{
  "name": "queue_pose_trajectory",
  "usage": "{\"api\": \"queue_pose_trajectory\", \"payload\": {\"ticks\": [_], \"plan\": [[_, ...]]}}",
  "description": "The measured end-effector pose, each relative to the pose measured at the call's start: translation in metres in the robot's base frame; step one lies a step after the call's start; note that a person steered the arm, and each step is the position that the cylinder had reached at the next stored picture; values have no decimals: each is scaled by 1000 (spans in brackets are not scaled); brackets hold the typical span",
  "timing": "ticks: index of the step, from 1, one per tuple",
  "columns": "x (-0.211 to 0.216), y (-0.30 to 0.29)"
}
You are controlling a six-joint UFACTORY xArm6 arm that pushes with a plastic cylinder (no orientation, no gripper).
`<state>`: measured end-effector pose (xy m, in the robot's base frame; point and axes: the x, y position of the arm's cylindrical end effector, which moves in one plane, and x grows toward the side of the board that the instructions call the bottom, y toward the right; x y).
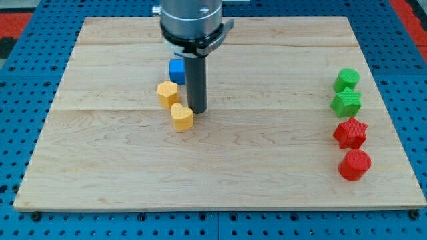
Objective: Push the yellow heart towards the yellow hexagon
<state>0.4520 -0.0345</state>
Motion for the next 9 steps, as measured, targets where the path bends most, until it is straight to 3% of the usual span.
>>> {"api": "queue_pose_trajectory", "payload": {"ticks": [1,2,4,5,6,8,9], "plan": [[24,-21],[26,-90],[95,-89],[110,-154],[84,-182],[16,3],[16,38]]}}
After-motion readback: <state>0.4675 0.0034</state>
